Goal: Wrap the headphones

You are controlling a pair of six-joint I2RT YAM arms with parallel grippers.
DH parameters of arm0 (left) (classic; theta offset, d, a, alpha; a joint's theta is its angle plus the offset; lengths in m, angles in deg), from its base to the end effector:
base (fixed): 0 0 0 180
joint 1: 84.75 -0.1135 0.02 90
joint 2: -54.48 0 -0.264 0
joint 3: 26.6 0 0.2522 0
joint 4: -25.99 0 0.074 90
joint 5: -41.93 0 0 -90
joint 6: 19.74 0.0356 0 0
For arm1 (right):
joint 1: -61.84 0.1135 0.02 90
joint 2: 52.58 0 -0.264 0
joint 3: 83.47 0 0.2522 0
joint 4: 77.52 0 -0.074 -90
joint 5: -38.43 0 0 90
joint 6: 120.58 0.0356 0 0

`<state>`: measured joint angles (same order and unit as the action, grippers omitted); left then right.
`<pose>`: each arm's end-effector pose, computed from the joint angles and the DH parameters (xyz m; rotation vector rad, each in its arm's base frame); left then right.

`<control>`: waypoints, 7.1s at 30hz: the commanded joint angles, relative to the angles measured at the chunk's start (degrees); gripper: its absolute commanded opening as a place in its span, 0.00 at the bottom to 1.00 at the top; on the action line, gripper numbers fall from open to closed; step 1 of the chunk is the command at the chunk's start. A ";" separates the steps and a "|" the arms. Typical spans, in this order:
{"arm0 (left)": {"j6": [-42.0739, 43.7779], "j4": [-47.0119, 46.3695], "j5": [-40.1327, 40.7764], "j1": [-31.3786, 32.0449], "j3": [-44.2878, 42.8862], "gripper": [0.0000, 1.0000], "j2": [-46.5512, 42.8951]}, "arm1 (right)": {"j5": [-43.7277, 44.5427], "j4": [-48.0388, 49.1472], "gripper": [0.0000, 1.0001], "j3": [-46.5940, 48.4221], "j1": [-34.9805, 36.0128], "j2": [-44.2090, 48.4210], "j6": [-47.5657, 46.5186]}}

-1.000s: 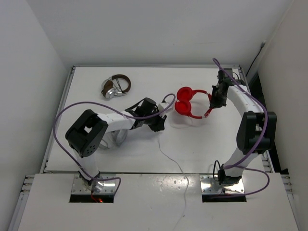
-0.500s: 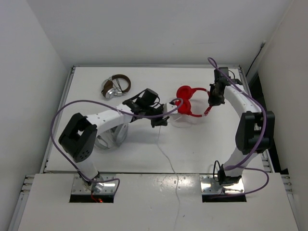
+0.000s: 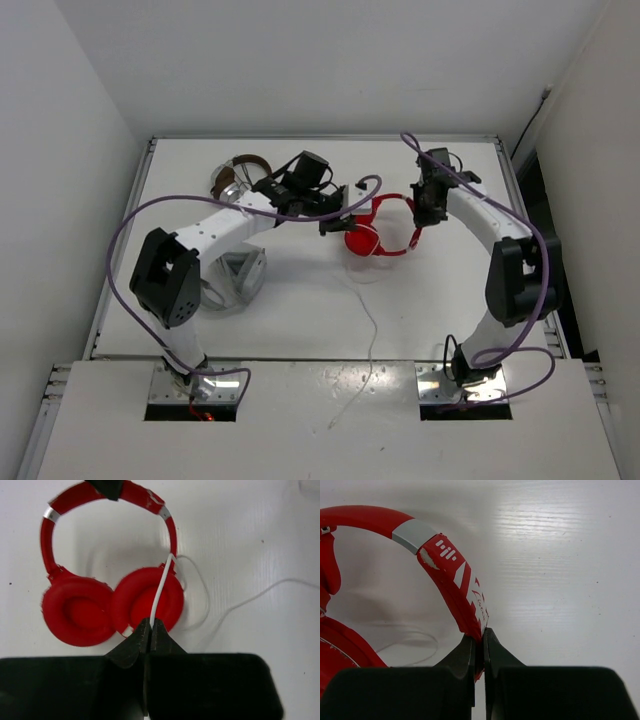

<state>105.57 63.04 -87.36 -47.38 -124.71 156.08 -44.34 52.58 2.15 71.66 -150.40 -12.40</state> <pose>0.3058 -0.2619 0.2907 1.5774 1.5406 -0.7946 0.3492 0.0559 0.2251 0.2337 2.6295 -0.0032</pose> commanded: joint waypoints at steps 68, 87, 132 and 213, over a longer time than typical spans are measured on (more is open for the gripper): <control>-16.33 -15.29 21.45 -18.03 -7.86 0.00 15.83 | -12.05 -3.93 0.00 -3.40 -11.84 16.80 2.10; -4.72 -9.85 11.08 -1.86 11.68 0.00 -0.09 | -20.24 -4.03 0.00 9.18 -14.40 6.24 23.48; -33.63 -20.39 21.09 11.93 13.08 0.49 8.17 | -0.10 -3.06 0.00 1.97 -16.33 8.26 17.42; -21.86 -7.55 -0.44 -5.10 -22.69 0.00 14.32 | 8.06 10.29 0.00 -6.19 1.51 10.89 3.36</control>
<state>86.14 61.03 -90.77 -51.32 -143.71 169.29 -36.54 57.34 -3.32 71.75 -144.24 -7.35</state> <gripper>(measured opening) 0.010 0.024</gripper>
